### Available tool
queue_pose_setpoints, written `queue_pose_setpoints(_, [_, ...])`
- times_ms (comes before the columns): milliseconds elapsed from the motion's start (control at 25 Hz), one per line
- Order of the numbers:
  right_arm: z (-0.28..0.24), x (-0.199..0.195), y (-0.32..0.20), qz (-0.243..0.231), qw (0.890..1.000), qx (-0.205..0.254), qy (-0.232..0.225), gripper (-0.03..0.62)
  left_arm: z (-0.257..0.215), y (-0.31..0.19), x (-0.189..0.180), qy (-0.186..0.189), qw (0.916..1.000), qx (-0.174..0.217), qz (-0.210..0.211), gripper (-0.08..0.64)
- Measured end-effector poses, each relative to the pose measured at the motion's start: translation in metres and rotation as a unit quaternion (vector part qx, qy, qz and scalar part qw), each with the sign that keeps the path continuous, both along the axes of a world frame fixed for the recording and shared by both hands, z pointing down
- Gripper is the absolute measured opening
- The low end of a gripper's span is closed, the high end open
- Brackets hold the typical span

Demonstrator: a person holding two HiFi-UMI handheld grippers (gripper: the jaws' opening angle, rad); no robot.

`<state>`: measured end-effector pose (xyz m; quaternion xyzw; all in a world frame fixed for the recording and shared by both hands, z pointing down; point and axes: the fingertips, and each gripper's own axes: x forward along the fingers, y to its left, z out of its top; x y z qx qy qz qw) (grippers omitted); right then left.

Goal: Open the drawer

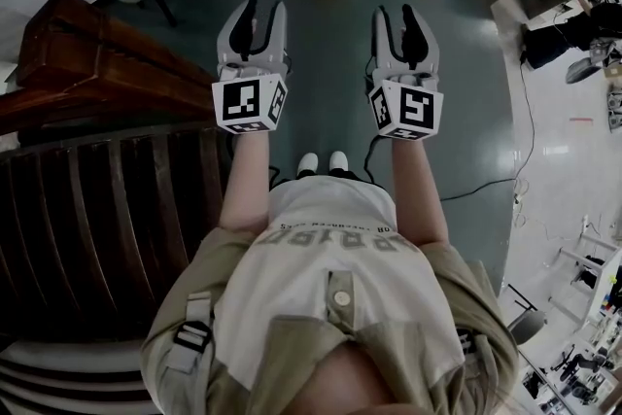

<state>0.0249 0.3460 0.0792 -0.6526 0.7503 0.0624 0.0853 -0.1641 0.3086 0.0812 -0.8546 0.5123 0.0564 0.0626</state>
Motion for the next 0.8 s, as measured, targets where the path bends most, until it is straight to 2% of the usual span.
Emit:
queue_pose_setpoints(120, [0.001, 0.011, -0.002, -0.005, 1.000, -0.005, -0.003, 0.250, 0.001, -0.002, 0.004, 0.003, 1.0000, -0.006, -0.006, 0.268])
queue_pose_setpoints(360, [0.007, 0.029, -0.013, -0.010, 1.000, -0.016, -0.004, 0.301, 0.004, -0.011, 0.012, 0.004, 0.9997, -0.016, -0.018, 0.327])
queue_pose_setpoints(520, [0.017, 0.041, -0.023, -0.016, 0.999, -0.030, -0.002, 0.333, 0.012, -0.020, 0.019, 0.003, 0.9992, -0.028, -0.029, 0.339])
queue_pose_setpoints(800, [0.035, 0.060, -0.046, -0.023, 0.998, -0.056, 0.006, 0.339, 0.026, -0.034, 0.029, -0.007, 0.9979, -0.044, -0.046, 0.345])
